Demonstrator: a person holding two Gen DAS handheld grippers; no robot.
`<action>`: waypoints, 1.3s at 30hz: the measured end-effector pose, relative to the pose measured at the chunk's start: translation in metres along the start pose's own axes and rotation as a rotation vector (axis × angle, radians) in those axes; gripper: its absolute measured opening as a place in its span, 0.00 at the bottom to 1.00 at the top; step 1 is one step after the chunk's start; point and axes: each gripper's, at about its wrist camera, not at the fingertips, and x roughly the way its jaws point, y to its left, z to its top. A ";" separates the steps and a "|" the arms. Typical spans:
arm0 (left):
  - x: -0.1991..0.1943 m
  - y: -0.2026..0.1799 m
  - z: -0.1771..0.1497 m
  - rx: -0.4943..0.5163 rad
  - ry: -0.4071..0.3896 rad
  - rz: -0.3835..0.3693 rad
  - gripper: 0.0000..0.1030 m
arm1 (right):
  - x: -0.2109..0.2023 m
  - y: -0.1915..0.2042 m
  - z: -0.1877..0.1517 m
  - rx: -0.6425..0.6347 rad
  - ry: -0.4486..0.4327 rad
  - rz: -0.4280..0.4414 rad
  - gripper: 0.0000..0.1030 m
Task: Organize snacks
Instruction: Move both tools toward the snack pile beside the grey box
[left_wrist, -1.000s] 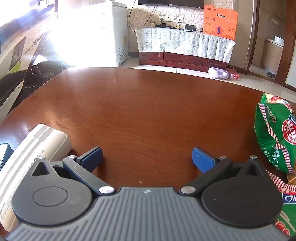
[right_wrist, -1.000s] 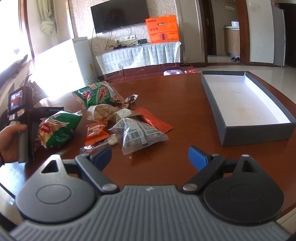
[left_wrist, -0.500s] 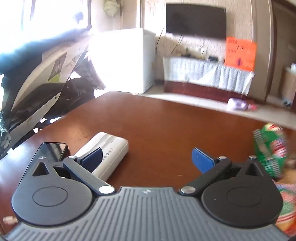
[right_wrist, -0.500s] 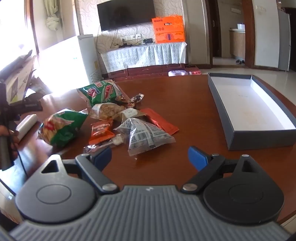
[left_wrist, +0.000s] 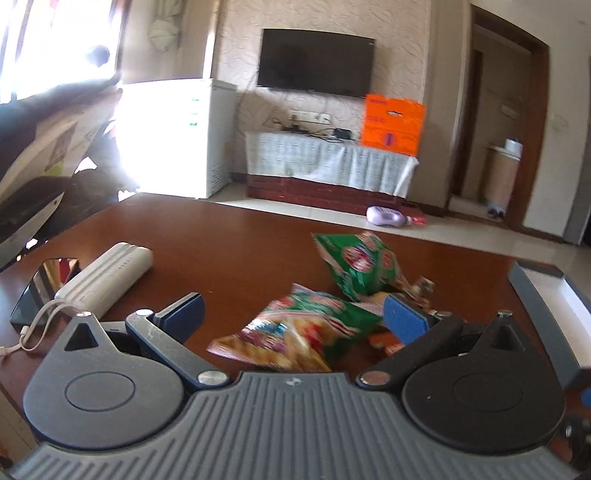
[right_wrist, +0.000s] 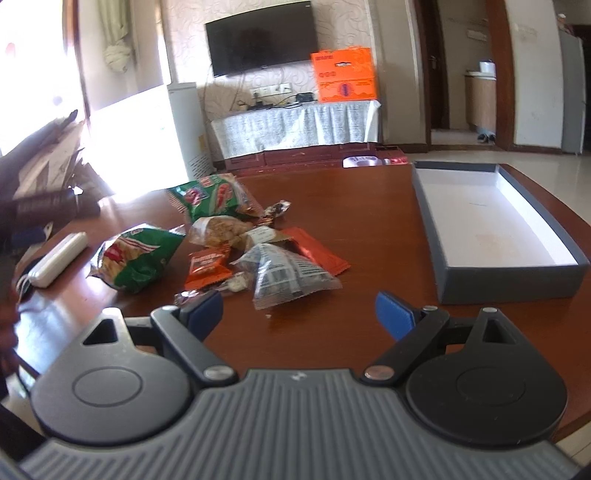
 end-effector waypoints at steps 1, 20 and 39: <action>-0.001 -0.001 -0.003 0.025 -0.007 -0.006 1.00 | -0.001 -0.004 0.000 0.010 -0.002 -0.005 0.88; 0.020 -0.031 -0.015 0.149 0.090 -0.184 1.00 | -0.025 -0.031 0.000 -0.003 -0.035 -0.040 0.88; 0.098 0.013 -0.012 0.091 0.116 -0.050 1.00 | 0.001 0.012 0.037 -0.191 -0.039 0.060 0.88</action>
